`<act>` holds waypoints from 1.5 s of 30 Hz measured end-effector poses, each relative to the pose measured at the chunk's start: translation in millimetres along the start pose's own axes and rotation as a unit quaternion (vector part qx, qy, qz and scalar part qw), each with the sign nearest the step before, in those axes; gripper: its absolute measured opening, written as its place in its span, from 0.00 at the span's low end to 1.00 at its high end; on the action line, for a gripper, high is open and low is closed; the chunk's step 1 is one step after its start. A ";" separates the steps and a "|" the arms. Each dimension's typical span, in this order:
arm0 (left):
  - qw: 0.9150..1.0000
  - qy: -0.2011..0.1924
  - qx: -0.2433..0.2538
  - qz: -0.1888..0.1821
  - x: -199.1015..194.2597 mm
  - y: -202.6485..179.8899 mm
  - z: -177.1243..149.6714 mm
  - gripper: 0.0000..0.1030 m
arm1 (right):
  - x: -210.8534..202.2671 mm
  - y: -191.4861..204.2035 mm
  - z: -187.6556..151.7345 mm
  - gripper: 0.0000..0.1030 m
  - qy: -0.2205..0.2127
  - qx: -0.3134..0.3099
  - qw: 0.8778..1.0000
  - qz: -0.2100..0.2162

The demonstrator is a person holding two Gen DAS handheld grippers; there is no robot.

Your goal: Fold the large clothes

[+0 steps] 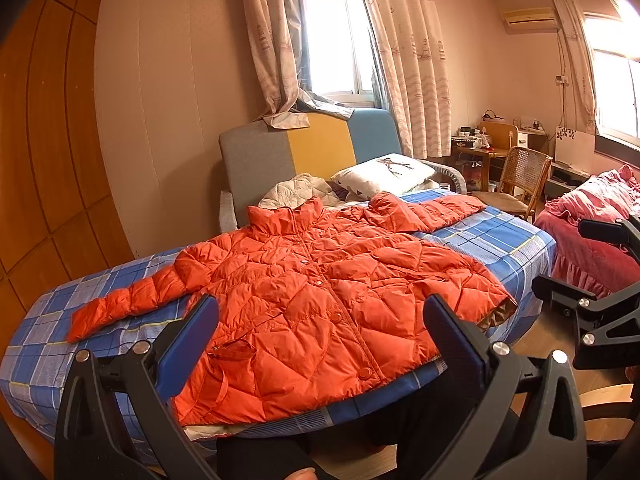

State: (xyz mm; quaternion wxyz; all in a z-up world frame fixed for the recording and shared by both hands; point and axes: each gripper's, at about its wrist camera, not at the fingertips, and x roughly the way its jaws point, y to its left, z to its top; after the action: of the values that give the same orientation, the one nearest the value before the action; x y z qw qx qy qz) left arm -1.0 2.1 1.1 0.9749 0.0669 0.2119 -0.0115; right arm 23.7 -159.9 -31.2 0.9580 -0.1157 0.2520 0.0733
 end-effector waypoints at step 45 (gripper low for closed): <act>1.000 0.008 -0.012 -0.004 2.6 4.8 1.6 0.98 | 13.8 -6.4 -6.8 0.97 0.016 0.007 1.000 -0.011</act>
State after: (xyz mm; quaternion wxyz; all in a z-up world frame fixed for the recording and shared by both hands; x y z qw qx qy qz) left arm 2.3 6.6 2.1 0.9738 0.0545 0.2203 -0.0127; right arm 33.7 -166.7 -42.6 0.9553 -0.1127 0.2669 0.0593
